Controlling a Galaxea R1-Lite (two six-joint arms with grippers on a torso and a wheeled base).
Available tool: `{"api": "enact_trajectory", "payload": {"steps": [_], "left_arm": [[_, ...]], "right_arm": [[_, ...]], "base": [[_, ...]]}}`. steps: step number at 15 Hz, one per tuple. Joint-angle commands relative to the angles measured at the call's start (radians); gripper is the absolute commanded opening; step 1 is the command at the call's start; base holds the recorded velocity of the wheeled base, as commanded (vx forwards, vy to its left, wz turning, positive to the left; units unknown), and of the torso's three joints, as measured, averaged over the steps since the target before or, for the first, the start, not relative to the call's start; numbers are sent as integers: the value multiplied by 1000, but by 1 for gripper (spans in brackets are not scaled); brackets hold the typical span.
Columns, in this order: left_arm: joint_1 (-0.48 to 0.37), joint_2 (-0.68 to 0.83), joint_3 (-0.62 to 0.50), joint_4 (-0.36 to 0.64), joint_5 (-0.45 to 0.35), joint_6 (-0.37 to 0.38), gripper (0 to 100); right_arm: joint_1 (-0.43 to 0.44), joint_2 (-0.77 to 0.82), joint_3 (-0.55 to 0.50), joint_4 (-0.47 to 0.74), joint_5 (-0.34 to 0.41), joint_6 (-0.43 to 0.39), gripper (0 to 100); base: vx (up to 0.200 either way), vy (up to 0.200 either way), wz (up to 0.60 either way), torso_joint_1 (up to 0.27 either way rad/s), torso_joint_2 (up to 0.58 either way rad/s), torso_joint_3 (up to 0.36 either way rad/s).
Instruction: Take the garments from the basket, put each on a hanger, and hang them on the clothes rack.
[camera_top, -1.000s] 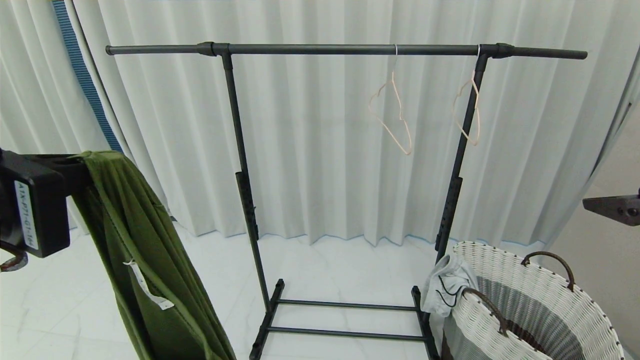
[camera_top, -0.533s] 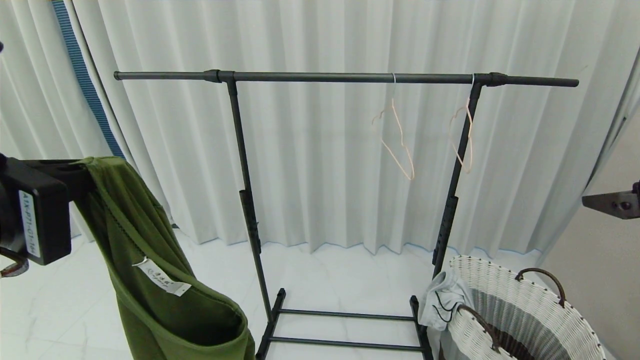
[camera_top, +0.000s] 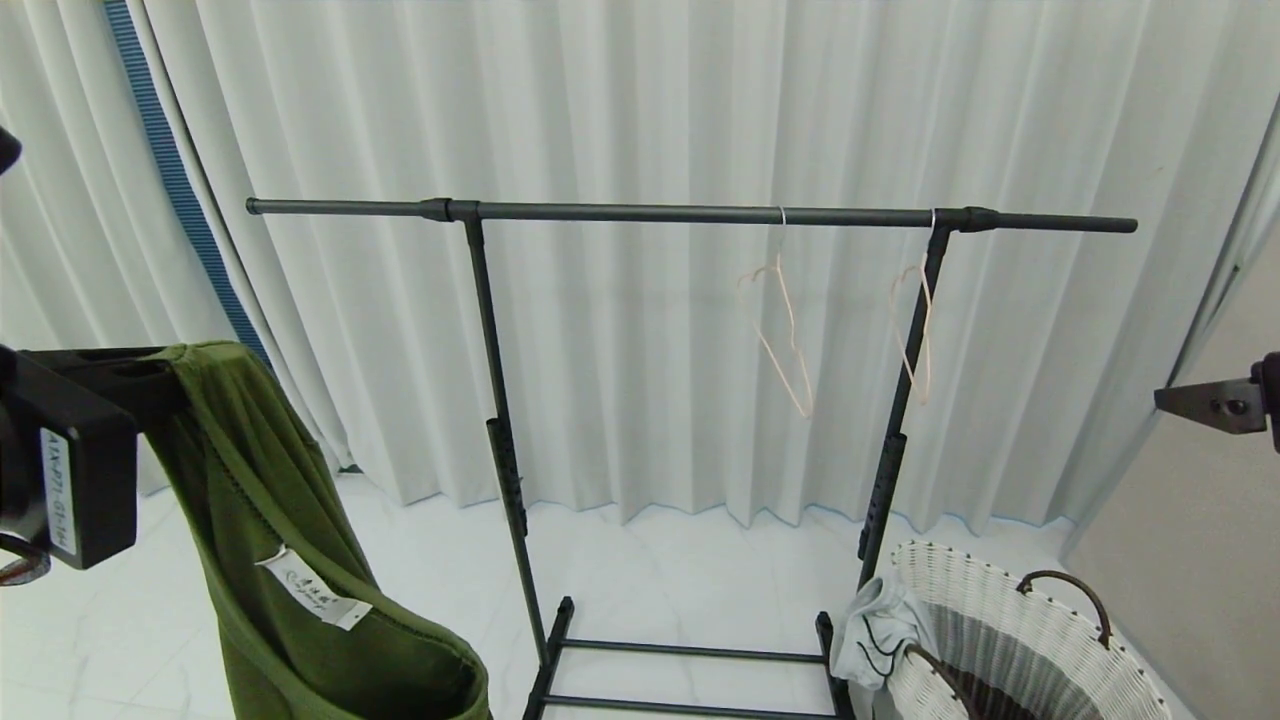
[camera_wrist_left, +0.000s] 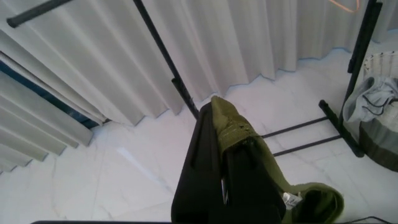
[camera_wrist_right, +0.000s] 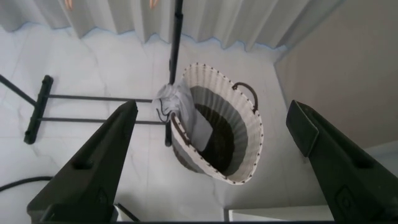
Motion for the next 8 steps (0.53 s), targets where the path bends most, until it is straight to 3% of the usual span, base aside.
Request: {"api": "enact_trajectory", "payload": {"steps": [1,4,7,8], "left_arm": [[0,0,0,0,0,0,0],[3,2,-2,0,2,1,0],[35,10,-2,-1,0,-6,0],[38,10,-2,-8,0,-6,0]], "right_arm": [[-12,21,1,-6,-1,-1,100],[-20,27,2,-31,-1,-7,100],[-20,30,1,-31,0,-9,100],[-20,29,2,-31,2,-9,100]], "base": [[0,0,0,232,-530,-315],[0,0,0,229,-518,-295],[0,0,0,80,-168,-98],[200,0,0,32,-51,-27]]}}
